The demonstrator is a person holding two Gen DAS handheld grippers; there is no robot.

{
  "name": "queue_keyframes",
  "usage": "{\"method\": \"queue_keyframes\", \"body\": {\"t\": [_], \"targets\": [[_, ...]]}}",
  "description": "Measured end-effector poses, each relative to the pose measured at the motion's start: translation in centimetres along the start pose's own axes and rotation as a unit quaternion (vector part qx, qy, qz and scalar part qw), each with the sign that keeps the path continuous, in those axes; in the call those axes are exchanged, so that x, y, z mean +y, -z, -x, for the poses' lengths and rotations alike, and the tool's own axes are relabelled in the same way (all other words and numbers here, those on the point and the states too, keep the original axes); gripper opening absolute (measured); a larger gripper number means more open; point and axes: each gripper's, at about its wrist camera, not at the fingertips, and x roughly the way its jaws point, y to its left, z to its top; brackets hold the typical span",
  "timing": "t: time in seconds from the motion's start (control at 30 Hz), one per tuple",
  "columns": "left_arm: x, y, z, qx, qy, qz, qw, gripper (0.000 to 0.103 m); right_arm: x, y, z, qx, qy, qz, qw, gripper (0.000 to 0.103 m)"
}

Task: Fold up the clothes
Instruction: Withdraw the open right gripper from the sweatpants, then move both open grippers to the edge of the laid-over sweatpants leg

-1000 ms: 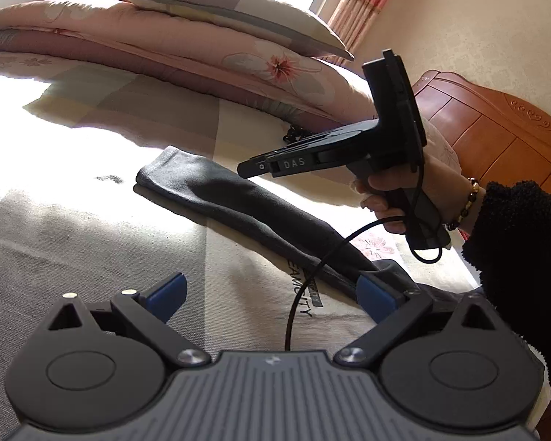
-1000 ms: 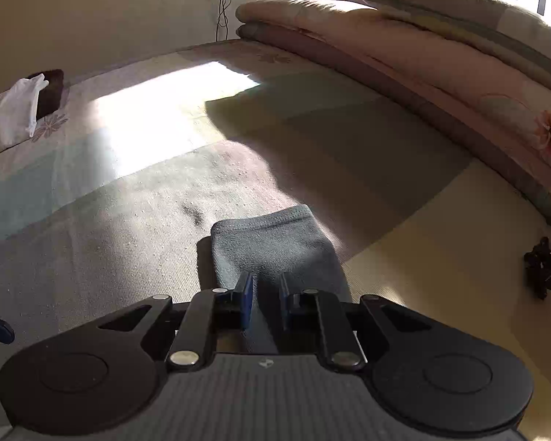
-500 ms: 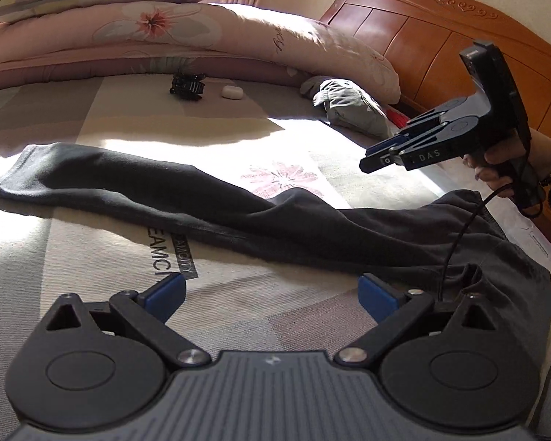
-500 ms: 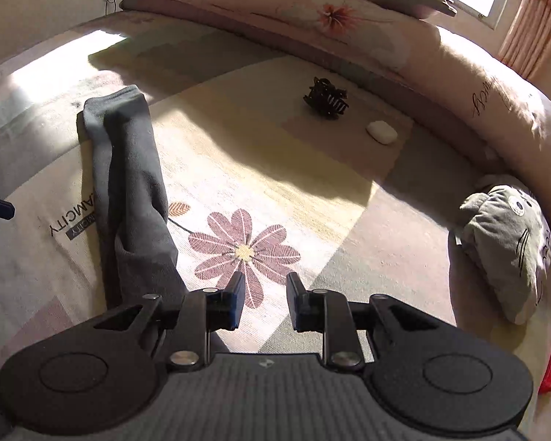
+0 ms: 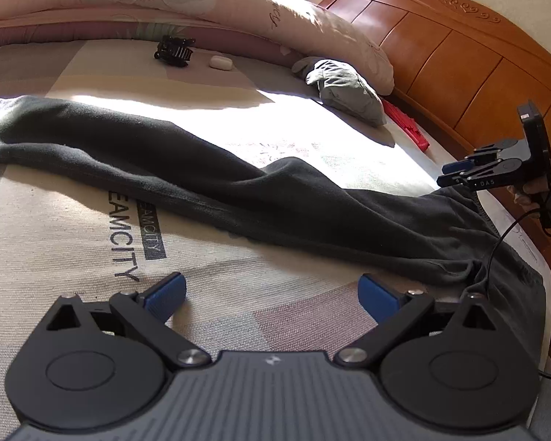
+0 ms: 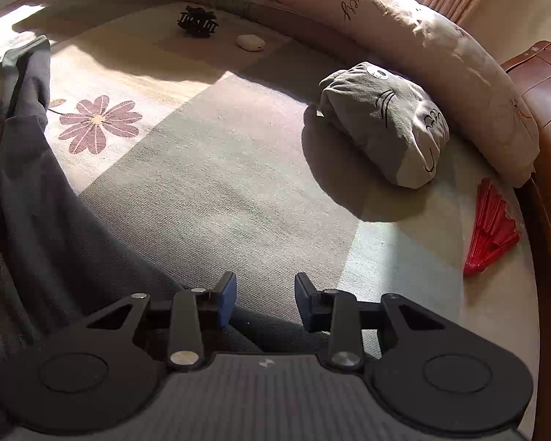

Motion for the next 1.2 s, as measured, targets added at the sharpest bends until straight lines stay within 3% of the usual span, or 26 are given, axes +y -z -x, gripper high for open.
{"method": "queue_keyframes", "body": {"t": [0.13,0.43,0.63,0.7,0.73,0.8,0.83,0.93,1.07,1.2], "targets": [[-0.6,0.2,-0.1,0.008,-0.012,-0.019,0.9997,0.099,-0.7,2.0,-1.3,0.027,0.002,0.009,1.0,0.039],[-4.0,-0.3,0.2,0.049,-0.079,-0.065,0.9936,0.099,0.6,4.0,-0.7,-0.004,-0.014,0.066,0.998,0.039],[-7.4,0.0,1.9,0.066,-0.113,-0.091,0.9872,0.099,0.2,3.1,-2.7,-0.006,-0.053,0.128,0.99,0.046],[-8.4,0.1,2.3,0.066,-0.119,-0.087,0.9869,0.099,-0.8,2.9,-3.1,-0.001,-0.081,0.114,0.99,0.045],[-8.8,0.2,2.5,0.066,-0.121,-0.083,0.987,0.099,-1.5,2.8,-3.2,0.007,-0.102,0.097,0.99,0.041],[-9.7,0.2,2.5,0.066,-0.121,-0.081,0.9871,0.099,-1.9,3.2,-2.9,0.01,-0.138,0.082,0.987,0.01],[-10.3,0.2,2.2,0.068,-0.122,-0.085,0.9866,0.099,-1.8,3.5,-2.6,0.006,-0.146,0.085,0.986,0.009],[-11.7,-0.1,1.3,0.072,-0.126,-0.099,0.9845,0.099,-1.7,4.2,-1.8,-0.025,-0.128,0.099,0.987,0.003],[-13.4,-0.7,0.2,0.071,-0.137,-0.114,0.9815,0.099,-3.4,3.7,-1.2,-0.072,-0.091,0.064,0.991,0.002],[-14.4,-0.9,0.6,0.054,-0.12,-0.122,0.9837,0.099,-6.4,3.0,-2.3,-0.091,-0.036,0.004,0.995,0.001]]}}
